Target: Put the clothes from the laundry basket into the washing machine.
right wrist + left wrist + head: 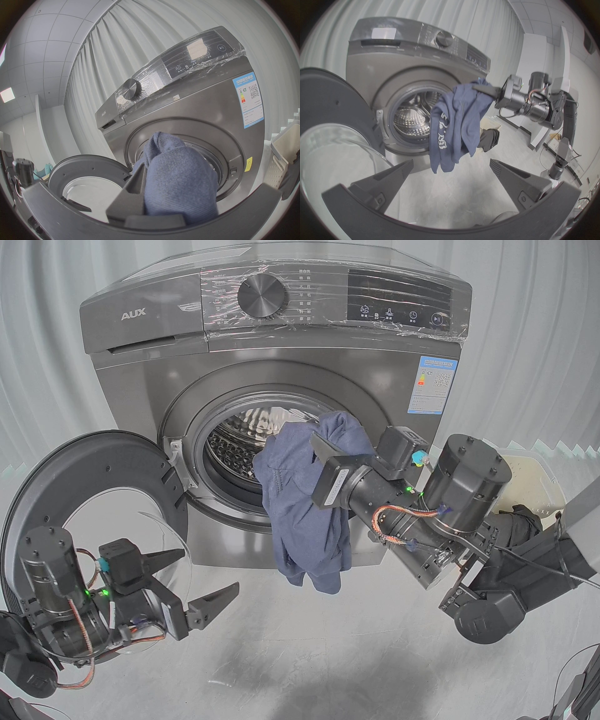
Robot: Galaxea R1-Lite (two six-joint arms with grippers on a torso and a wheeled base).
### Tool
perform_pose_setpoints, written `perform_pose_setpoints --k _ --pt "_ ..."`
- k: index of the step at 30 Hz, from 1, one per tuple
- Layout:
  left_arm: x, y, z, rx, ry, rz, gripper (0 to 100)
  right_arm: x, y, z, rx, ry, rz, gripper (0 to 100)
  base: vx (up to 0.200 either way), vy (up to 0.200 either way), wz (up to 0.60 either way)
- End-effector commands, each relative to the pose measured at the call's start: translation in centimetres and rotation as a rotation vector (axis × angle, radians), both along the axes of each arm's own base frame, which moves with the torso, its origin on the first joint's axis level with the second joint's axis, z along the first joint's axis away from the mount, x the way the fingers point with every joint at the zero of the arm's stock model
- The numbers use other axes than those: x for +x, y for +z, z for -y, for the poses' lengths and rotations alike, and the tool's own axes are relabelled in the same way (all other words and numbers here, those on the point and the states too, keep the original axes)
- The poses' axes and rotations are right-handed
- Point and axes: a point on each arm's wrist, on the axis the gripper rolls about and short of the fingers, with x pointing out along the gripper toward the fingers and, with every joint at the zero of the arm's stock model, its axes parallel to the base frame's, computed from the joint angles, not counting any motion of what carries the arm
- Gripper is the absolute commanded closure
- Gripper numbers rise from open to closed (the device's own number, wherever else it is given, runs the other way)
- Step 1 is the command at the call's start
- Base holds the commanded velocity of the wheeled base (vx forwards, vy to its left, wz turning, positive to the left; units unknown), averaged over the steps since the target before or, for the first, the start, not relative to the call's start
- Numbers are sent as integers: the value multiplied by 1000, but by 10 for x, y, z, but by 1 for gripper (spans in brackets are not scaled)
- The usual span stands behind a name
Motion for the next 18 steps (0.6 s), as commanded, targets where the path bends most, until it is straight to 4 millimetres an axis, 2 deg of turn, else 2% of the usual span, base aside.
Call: perform_pose_setpoints --k 1,18 --pt "21 -24 17 40 -16 -79 0 -1 4 -3 12 5 10 100 0 0 0" --pt "52 -60 47 -14 -33 -161 0 -2 6 -3 21 0 13 100 0 0 0"
